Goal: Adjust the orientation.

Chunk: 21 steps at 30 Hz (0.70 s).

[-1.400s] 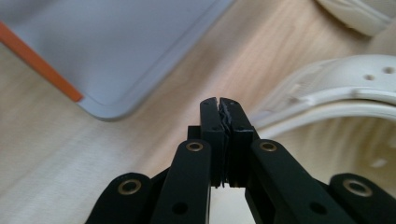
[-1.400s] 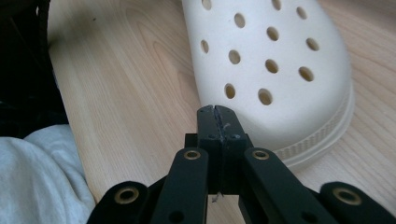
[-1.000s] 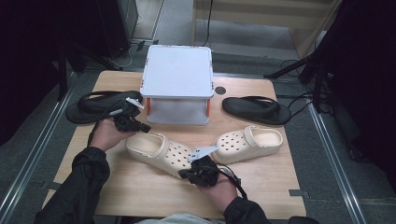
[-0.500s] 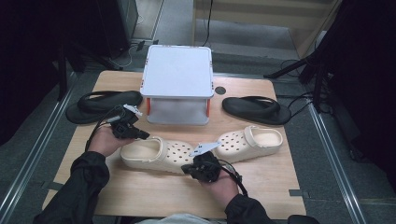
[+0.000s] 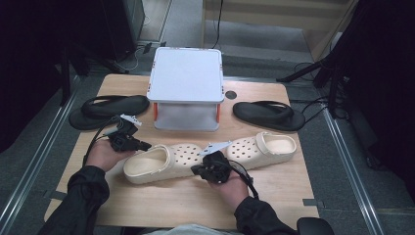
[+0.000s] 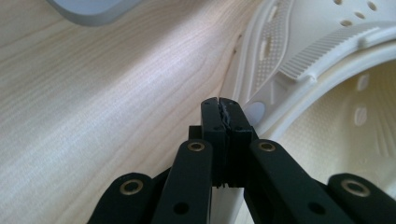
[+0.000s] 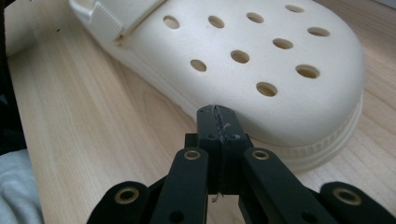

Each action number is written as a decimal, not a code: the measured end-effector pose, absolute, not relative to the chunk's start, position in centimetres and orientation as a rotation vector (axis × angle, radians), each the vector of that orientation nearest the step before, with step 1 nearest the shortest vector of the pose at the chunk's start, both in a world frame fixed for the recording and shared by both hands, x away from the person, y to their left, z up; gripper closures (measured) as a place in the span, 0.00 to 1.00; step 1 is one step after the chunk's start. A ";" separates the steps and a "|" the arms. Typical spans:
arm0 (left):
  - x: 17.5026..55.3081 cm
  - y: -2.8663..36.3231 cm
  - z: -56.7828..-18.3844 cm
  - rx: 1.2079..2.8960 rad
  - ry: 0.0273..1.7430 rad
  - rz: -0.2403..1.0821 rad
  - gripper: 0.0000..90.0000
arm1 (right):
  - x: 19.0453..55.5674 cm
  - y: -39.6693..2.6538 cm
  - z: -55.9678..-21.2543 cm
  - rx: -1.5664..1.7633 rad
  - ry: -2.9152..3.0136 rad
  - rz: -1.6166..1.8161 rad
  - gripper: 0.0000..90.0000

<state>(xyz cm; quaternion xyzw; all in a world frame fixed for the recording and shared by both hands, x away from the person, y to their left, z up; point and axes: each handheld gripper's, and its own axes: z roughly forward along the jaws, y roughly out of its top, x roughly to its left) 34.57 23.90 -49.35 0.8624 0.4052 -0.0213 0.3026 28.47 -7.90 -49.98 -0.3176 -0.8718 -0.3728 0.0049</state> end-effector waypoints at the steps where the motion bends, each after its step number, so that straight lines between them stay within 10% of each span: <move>1: 34.4 23.9 -49.3 2.285 1.078 -0.051 1.00 | 28.7 -7.9 -50.0 -0.995 -2.734 -1.167 1.00; 21: 31.3 23.7 -49.2 2.234 1.166 -0.048 0.99 | 31.7 -7.5 -49.8 -1.079 -2.724 -1.195 1.00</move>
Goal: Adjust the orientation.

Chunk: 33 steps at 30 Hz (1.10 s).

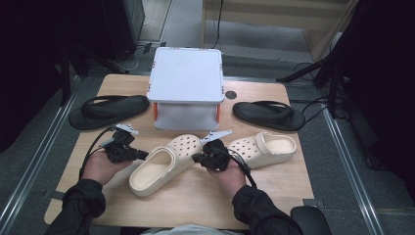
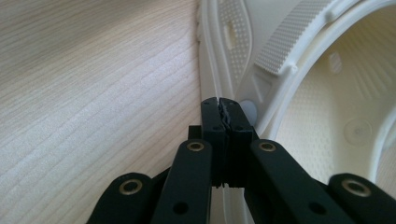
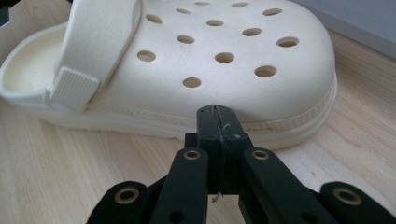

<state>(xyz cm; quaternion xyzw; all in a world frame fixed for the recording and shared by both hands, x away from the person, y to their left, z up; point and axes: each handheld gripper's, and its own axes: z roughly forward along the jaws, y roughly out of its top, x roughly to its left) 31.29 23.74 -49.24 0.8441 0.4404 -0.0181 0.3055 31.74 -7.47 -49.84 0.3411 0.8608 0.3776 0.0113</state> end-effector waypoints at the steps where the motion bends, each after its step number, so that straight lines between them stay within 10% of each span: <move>1: 31.1 23.7 -49.2 2.223 1.176 -0.041 0.99 | 31.9 -7.4 -49.9 1.066 2.684 1.183 1.00; 33: 29.8 22.4 -49.3 2.154 1.245 -0.088 1.00 | 33.7 -4.0 -50.3 1.038 2.669 1.126 1.00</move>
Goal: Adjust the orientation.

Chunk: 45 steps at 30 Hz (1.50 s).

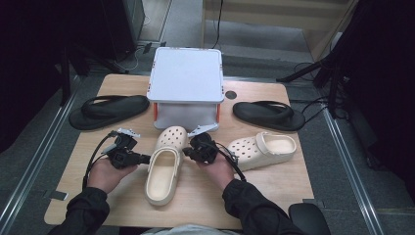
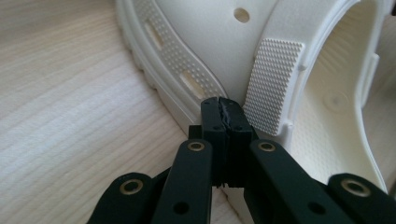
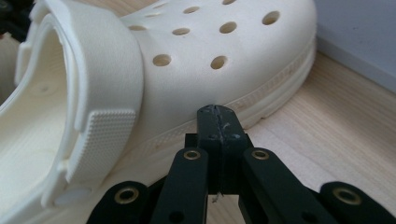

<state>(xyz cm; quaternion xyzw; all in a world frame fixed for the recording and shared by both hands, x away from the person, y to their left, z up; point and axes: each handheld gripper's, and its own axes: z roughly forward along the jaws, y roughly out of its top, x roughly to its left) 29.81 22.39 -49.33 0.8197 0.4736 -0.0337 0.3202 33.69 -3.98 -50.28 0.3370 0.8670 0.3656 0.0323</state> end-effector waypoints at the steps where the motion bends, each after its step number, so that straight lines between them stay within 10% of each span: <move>1: 29.7 22.3 -49.3 2.156 1.242 -0.085 1.00 | 33.8 -4.0 -50.3 1.040 2.668 1.125 1.00; 22: 29.9 24.5 -48.1 2.088 1.261 -0.046 0.45 | 33.8 -6.9 -48.6 0.962 2.725 1.300 0.73; 45: 31.3 24.5 -47.8 2.097 1.240 -0.006 0.41 | 32.4 -11.3 -46.6 0.867 2.709 1.323 0.62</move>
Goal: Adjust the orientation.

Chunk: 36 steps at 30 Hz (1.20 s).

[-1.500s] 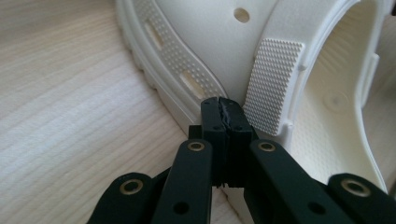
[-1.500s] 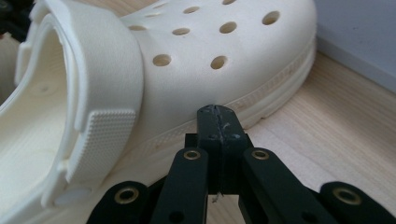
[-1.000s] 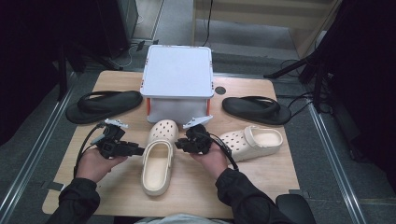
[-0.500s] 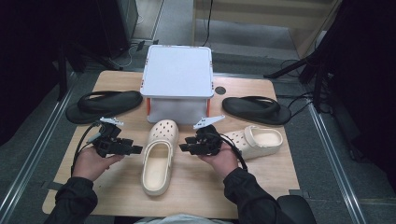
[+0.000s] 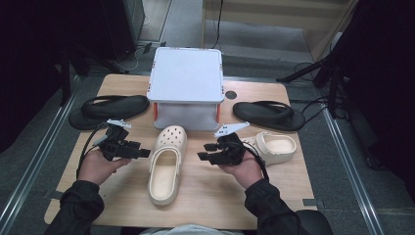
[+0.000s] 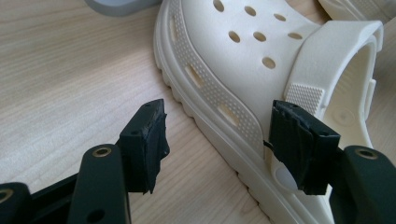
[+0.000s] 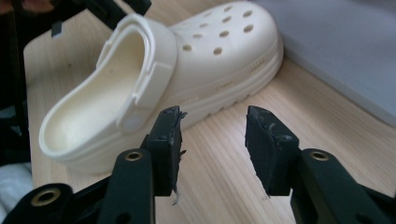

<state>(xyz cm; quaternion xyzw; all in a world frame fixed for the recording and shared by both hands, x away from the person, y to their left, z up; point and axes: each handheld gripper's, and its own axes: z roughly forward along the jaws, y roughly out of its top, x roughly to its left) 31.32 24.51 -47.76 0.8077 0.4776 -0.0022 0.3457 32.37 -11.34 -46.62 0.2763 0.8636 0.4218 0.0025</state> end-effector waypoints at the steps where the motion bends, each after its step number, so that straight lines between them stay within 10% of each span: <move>1: 31.4 24.5 -47.7 2.101 1.238 -0.006 0.41 | 32.3 -11.6 -46.7 0.863 2.702 1.315 0.62; 36: 33.1 23.1 -48.1 2.148 1.219 -0.023 0.42 | 30.8 -24.6 -44.7 1.154 2.492 1.259 0.64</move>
